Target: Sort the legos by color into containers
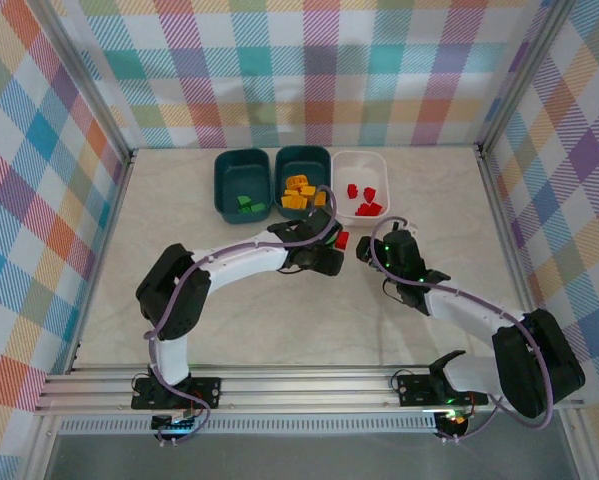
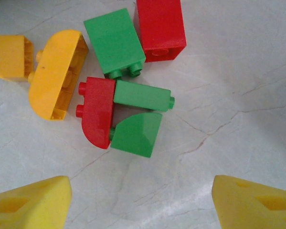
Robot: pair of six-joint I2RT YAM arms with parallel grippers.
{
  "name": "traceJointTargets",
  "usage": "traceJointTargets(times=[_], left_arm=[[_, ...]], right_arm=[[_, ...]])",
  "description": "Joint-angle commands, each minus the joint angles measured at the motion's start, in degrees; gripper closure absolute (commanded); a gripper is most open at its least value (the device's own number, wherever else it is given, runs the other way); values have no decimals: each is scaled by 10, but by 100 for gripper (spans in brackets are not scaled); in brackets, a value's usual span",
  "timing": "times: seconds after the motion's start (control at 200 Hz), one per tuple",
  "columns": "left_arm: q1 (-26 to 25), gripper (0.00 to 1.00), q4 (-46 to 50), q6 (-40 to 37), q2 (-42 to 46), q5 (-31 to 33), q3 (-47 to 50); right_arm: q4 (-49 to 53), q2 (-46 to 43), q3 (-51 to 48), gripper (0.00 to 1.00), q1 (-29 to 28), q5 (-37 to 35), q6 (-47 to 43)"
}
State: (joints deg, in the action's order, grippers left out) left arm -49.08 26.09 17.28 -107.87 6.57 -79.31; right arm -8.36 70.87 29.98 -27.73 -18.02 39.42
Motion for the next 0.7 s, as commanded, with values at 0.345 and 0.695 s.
traceJointTargets(times=[0.345,0.695], left_arm=[[-11,23,-64,-5,-51,-35,-22],[-12,24,-66,9,-85,-33,-32]], right_arm=[[17,-18,-9,17,3,-25,11],[17,-13,-6,17,3,-19,10]])
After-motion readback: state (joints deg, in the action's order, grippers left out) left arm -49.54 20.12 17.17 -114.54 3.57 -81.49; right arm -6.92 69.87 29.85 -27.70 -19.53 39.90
